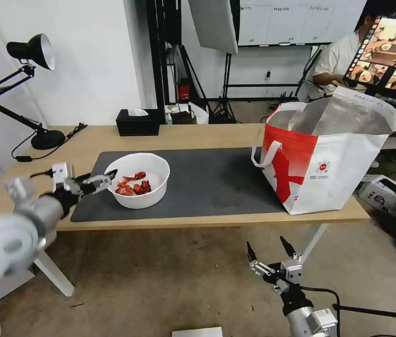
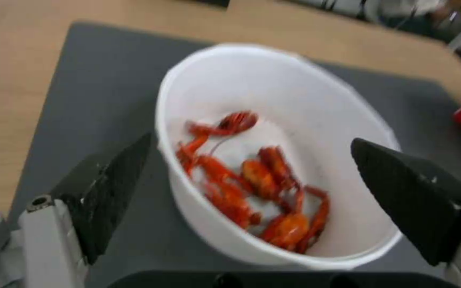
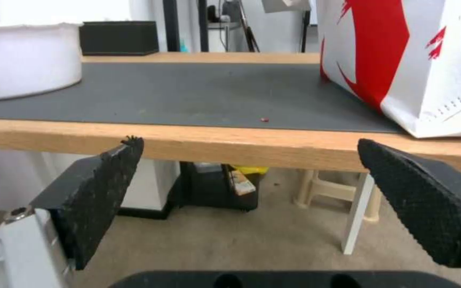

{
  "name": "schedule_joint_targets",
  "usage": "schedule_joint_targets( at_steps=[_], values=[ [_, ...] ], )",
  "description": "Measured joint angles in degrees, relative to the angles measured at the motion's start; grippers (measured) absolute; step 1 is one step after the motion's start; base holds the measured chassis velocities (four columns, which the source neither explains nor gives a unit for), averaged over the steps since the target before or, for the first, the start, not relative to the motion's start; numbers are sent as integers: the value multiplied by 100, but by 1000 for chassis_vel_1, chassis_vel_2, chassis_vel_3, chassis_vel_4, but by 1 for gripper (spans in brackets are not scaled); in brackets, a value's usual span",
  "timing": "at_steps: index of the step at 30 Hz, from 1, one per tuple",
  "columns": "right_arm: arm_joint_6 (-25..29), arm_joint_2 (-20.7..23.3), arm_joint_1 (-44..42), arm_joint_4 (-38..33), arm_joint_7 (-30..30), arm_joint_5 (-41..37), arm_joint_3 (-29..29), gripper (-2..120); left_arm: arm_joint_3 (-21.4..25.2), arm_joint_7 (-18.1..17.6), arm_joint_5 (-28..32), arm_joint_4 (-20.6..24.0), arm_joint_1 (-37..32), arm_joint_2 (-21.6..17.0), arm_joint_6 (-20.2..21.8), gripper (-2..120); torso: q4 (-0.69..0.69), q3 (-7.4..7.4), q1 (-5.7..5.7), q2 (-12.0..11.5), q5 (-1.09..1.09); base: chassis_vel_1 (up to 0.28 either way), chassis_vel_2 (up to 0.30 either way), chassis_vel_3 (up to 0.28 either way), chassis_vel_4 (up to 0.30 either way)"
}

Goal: Pick up the trash from the table and place it into the takeout bag.

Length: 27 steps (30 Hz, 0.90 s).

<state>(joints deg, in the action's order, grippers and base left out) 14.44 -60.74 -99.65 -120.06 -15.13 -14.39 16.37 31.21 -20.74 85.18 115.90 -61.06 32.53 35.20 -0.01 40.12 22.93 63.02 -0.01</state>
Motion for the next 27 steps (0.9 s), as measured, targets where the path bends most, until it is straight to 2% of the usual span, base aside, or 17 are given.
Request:
schedule_joint_targets(
  at_steps=[1, 3, 5, 6, 15, 20, 27],
  values=[
    [0, 0, 0, 0, 0, 0, 0, 100, 0, 0, 0, 0, 0, 0, 0, 100, 0, 0, 0, 0, 0, 0, 0, 0, 0],
    [0, 0, 0, 0, 0, 0, 0, 100, -119, -203, 301, -279, 280, -132, 483, 100, 0, 0, 0, 0, 0, 0, 0, 0, 0],
    [0, 0, 0, 0, 0, 0, 0, 100, -119, -203, 301, -279, 280, -132, 483, 100, 0, 0, 0, 0, 0, 0, 0, 0, 0],
    [0, 0, 0, 0, 0, 0, 0, 100, -118, -354, 484, -453, 320, -250, 650, 100, 2, 0, -1, 0, 0, 0, 0, 0, 0],
    [-1, 0, 0, 0, -1, 0, 0, 100, -528, -420, 1085, -1073, 956, -251, 755, 100, 1, -1, -1, 0, 1, 0, 0, 0, 0],
    [-1, 1, 0, -1, -1, 0, 0, 100, -864, -404, 1141, -1438, 1374, -141, 749, 100, 1, -1, -1, 0, 0, 0, 0, 0, 0],
    [-1, 1, 0, -1, -1, 0, 0, 100, -1130, -395, 1138, -1617, 1675, -7, 729, 100, 1, -1, -1, 0, 1, 0, 0, 0, 0]
  ],
)
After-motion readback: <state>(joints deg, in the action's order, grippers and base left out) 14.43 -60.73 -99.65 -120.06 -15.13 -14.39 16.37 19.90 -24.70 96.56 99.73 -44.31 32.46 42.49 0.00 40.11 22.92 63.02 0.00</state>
